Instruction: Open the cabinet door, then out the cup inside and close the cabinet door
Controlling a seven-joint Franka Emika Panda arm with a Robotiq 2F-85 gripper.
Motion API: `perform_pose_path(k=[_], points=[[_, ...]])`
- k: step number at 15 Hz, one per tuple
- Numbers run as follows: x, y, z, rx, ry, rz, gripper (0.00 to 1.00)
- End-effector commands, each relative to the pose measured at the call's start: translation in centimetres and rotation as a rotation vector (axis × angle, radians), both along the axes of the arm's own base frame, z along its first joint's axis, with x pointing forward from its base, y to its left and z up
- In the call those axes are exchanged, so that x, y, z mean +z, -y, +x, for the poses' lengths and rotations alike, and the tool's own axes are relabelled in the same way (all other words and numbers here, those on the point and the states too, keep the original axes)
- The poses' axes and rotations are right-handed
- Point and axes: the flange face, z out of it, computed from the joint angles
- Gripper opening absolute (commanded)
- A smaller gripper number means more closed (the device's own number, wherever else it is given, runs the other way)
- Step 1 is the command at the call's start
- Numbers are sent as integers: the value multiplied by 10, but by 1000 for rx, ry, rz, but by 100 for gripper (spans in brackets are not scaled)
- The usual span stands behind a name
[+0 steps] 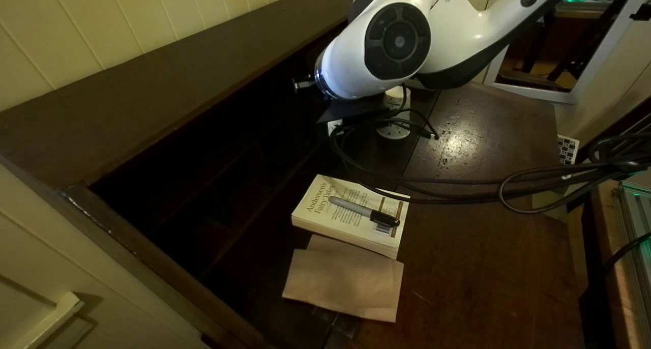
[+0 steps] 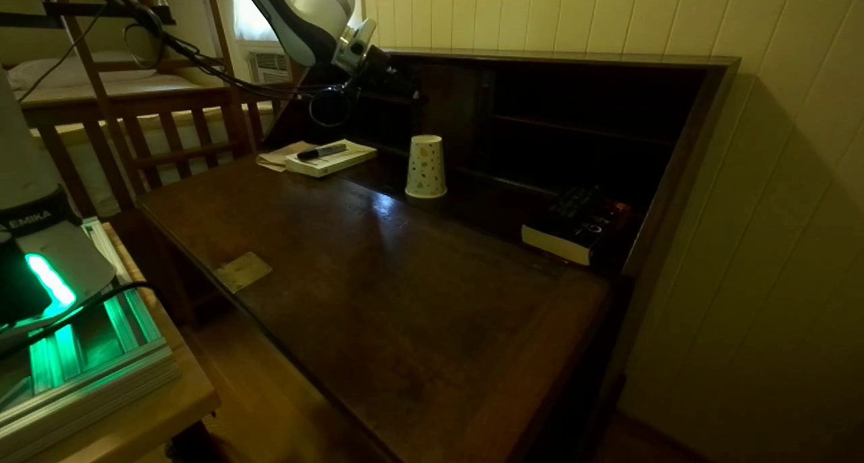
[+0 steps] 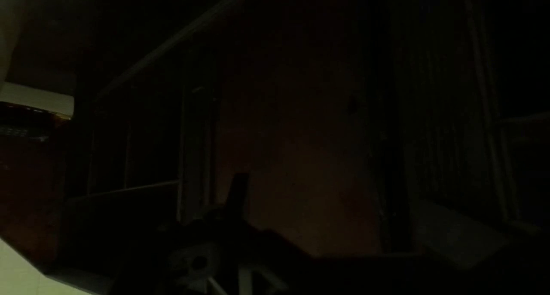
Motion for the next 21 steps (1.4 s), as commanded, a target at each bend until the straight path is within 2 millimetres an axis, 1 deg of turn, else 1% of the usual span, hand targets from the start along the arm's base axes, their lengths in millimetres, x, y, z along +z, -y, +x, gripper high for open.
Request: perform_pose_path(k=[1,7,13,21], points=[[0,1,10,-13,27,-29,100],[0,-1,7,-12,-9,-76,100],[3,7,2,34,-117,-147,100],[9,8,-4,93,-228,-220,100]])
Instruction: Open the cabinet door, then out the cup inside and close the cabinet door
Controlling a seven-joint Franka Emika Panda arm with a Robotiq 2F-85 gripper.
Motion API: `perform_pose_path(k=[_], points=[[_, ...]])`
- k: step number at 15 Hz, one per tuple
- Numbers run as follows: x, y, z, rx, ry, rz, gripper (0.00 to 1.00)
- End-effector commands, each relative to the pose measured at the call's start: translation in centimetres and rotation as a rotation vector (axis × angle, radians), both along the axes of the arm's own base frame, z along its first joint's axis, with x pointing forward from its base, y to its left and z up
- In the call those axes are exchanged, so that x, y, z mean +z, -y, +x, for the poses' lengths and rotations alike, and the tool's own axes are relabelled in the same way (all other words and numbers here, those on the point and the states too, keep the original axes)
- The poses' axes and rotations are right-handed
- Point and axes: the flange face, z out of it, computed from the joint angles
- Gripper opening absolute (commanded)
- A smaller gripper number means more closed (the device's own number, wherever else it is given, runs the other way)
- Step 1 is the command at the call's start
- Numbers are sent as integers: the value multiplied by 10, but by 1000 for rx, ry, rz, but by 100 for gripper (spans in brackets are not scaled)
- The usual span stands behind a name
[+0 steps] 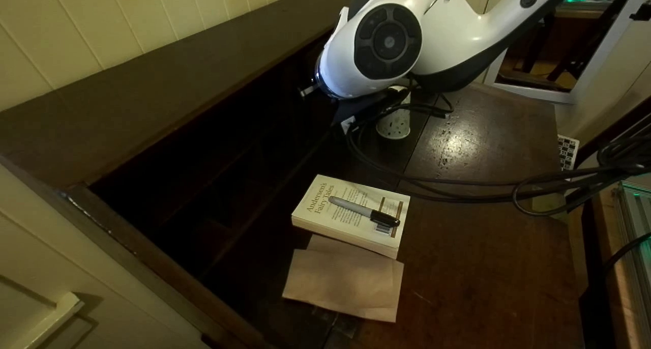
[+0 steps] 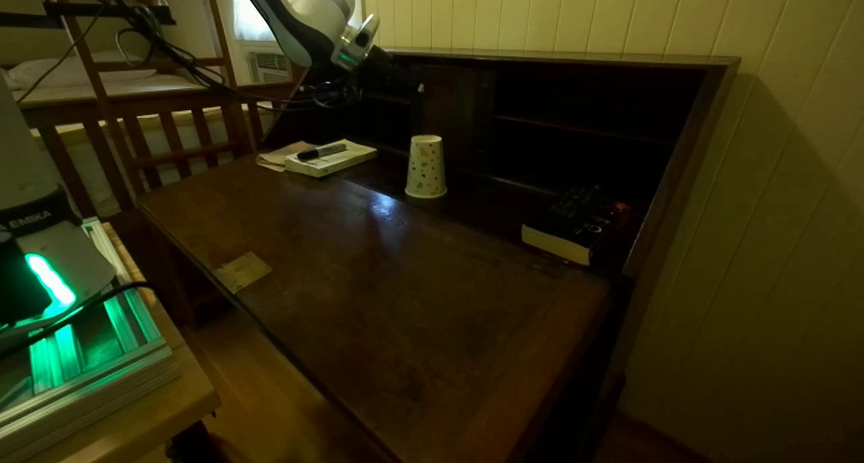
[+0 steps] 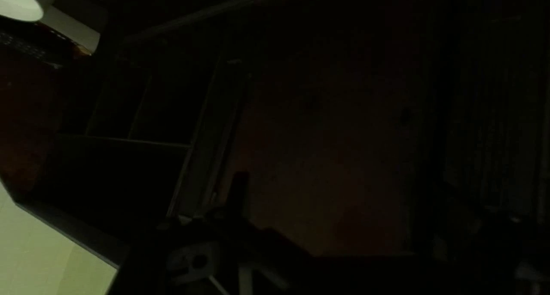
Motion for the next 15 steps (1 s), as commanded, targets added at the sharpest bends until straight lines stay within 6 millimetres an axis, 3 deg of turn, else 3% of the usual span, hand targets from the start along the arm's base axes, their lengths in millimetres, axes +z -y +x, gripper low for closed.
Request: perform_pose_path(k=[1,8,15], points=[[13,2,-8,5,-60,-14,100],[40,4,-19,-1,-115,-52,100],[44,8,-27,-27,-183,-117,100]])
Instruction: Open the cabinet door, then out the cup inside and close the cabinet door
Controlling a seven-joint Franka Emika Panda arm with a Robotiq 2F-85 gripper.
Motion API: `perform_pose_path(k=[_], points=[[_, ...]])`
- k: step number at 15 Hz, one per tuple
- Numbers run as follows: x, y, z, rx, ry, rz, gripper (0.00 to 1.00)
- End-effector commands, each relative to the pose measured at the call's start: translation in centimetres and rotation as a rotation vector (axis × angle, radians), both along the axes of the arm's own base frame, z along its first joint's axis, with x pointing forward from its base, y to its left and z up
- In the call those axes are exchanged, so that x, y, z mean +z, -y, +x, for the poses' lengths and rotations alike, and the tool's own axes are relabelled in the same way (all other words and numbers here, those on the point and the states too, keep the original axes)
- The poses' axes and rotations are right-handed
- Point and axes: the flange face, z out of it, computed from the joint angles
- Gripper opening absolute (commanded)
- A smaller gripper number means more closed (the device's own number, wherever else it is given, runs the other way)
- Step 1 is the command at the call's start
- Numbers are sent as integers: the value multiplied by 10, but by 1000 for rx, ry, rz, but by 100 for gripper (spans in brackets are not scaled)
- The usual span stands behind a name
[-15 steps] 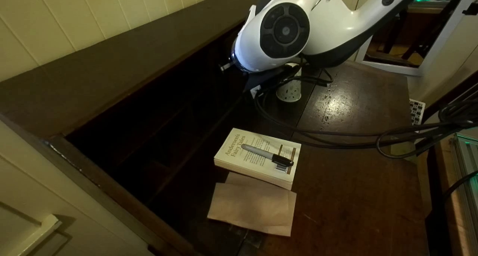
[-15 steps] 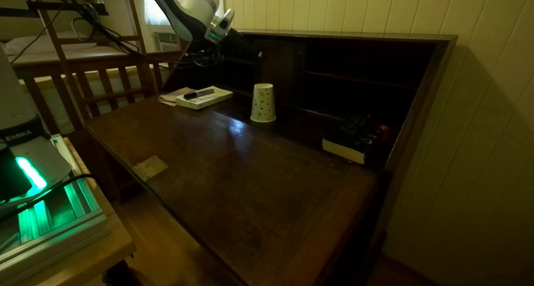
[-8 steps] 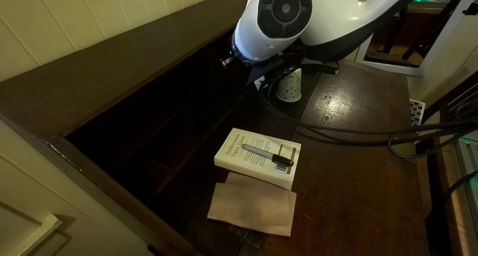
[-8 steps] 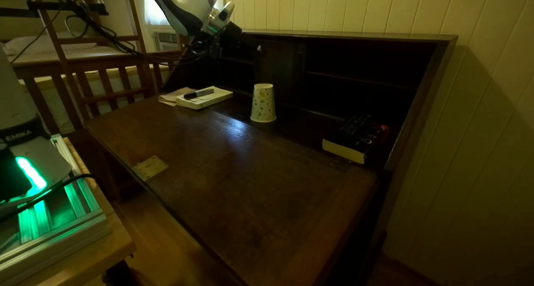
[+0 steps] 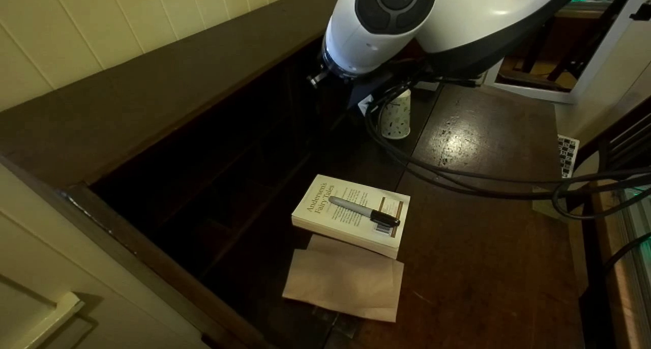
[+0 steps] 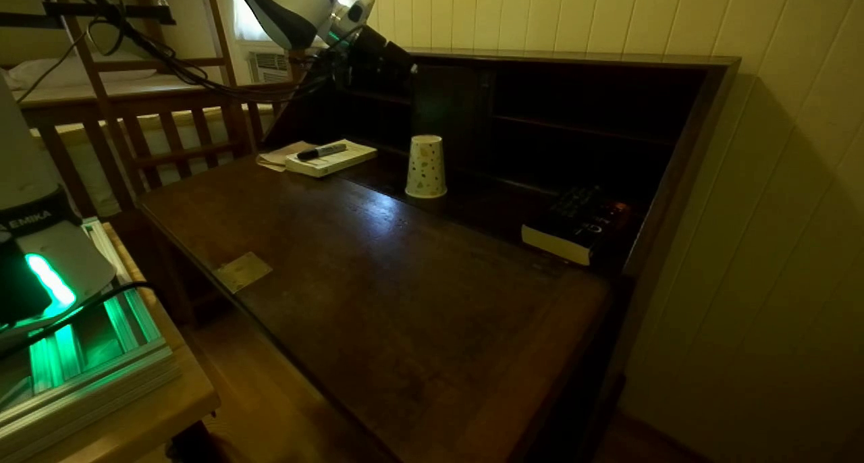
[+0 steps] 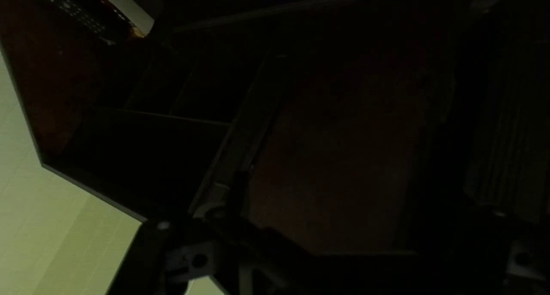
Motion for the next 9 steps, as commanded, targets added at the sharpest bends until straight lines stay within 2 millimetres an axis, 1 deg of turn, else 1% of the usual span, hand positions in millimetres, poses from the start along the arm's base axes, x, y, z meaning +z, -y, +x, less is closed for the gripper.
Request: perform_pose_path(k=[1,6,9], points=[[6,10,-10,-39,-44,-45,100],[10,17,-15,-61,-60,-55,100],[12,24,-23,-85,-66,-62,100]])
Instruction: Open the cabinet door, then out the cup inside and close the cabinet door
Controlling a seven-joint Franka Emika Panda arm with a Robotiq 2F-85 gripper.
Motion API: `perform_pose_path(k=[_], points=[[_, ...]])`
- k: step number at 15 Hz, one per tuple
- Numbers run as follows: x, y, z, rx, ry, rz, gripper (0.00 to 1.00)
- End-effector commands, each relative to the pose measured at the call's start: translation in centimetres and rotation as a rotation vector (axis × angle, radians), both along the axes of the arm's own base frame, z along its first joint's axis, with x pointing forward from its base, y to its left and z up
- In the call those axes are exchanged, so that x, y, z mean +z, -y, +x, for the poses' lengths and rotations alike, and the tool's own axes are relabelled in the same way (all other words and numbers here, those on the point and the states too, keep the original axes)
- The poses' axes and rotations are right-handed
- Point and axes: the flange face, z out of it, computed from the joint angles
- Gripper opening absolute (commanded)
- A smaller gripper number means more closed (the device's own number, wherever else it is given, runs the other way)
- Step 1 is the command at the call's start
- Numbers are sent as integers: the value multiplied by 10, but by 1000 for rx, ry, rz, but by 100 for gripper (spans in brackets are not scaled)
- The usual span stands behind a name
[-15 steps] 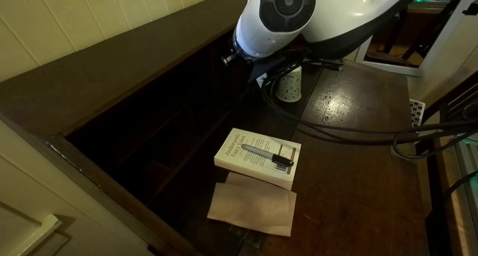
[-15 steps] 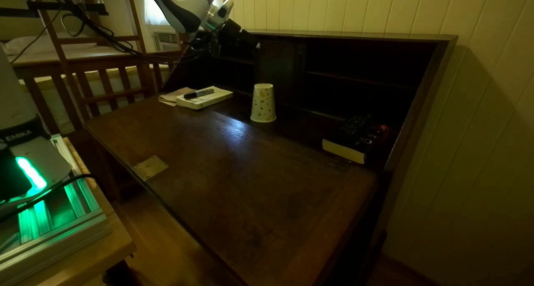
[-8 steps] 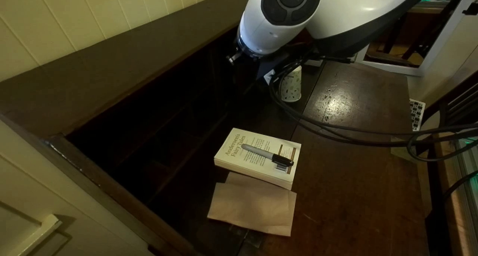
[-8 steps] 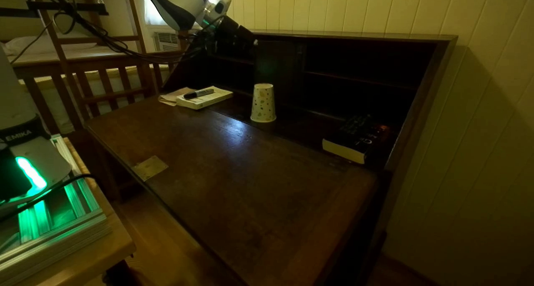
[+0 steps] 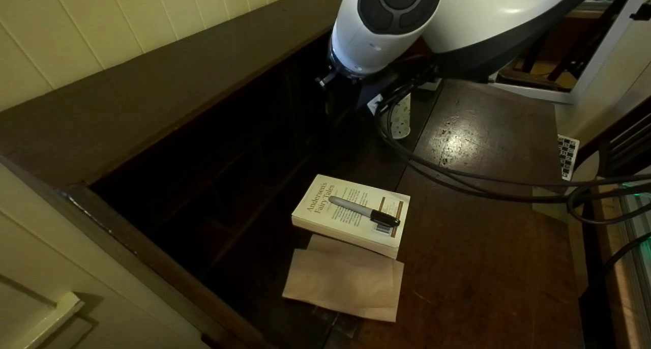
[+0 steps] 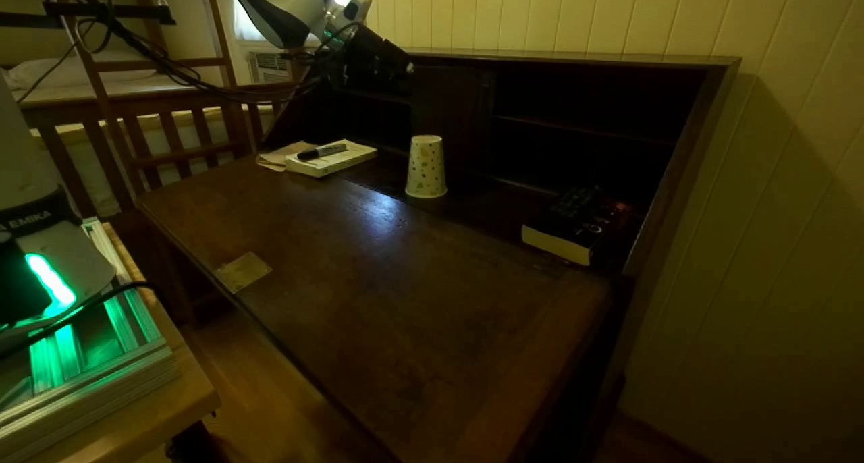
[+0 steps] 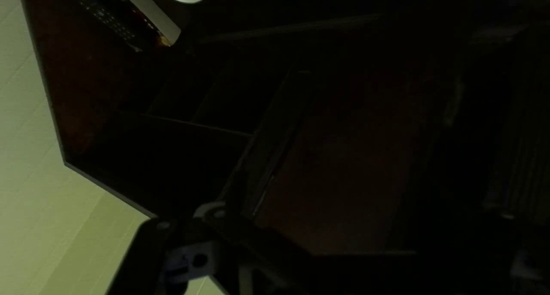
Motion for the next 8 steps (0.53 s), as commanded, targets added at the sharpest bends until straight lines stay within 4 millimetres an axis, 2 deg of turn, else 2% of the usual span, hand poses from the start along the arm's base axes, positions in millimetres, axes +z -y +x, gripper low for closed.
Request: perform_pose_path(k=[1,3,8], points=[[13,23,-15,-70,-14,-26,100],[15,32,-20,-109,-6,-30,100],[32,71,-23,-216,21,-73,100]])
